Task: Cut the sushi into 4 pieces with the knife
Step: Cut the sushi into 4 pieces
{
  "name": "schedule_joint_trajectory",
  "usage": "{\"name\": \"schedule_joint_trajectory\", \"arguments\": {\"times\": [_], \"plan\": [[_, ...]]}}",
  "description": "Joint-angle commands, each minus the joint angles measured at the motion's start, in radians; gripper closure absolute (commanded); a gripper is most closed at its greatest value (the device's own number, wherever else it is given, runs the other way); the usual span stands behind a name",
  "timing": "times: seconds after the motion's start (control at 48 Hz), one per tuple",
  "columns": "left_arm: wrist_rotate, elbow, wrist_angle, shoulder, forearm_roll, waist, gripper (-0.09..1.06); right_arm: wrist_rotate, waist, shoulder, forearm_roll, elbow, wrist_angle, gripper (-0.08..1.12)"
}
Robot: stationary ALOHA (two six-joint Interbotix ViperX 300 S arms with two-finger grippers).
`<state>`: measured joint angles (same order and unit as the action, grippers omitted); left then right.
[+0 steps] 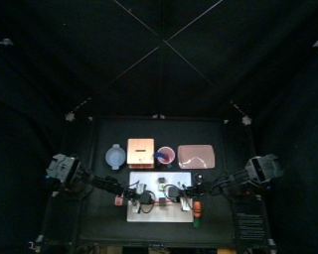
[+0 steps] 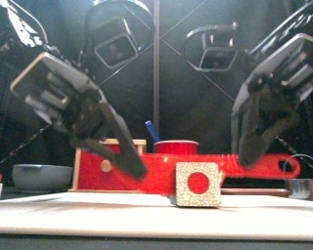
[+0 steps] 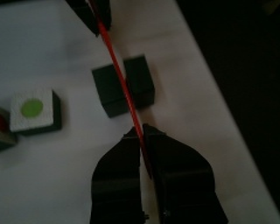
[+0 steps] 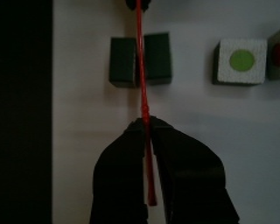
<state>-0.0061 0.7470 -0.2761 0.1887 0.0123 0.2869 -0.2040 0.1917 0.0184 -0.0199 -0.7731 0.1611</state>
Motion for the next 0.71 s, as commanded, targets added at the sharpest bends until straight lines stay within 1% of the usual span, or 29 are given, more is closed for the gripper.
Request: {"name": "schedule_joint_trajectory", "arguments": {"times": [0.021, 0.271, 0.417, 0.479, 0.583, 0.708], "plan": [[0.005, -0.021, 0.0, 0.0, 0.002, 0.035, 0.64, 0.0, -0.012, 0.017, 0.002, 0.008, 0.005, 0.85], [0.006, -0.035, 0.002, 0.069, 0.0, 0.028, 0.64, 0.0, -0.012, -0.018, 0.002, 0.012, 0.005, 0.85], [0.005, -0.038, 0.006, 0.092, 0.0, 0.017, 0.64, 0.002, -0.017, -0.029, 0.003, 0.014, 0.005, 0.85], [0.011, -0.038, 0.006, 0.092, -0.003, -0.002, 0.64, 0.002, -0.018, -0.028, 0.005, 0.014, 0.005, 0.85], [0.012, -0.037, 0.006, 0.086, 0.002, -0.034, 0.64, 0.003, -0.035, -0.021, 0.017, 0.014, 0.006, 0.85], [0.014, -0.035, 0.006, 0.069, 0.021, -0.069, 0.64, 0.003, -0.054, -0.011, 0.034, 0.014, 0.008, 0.85]]}}
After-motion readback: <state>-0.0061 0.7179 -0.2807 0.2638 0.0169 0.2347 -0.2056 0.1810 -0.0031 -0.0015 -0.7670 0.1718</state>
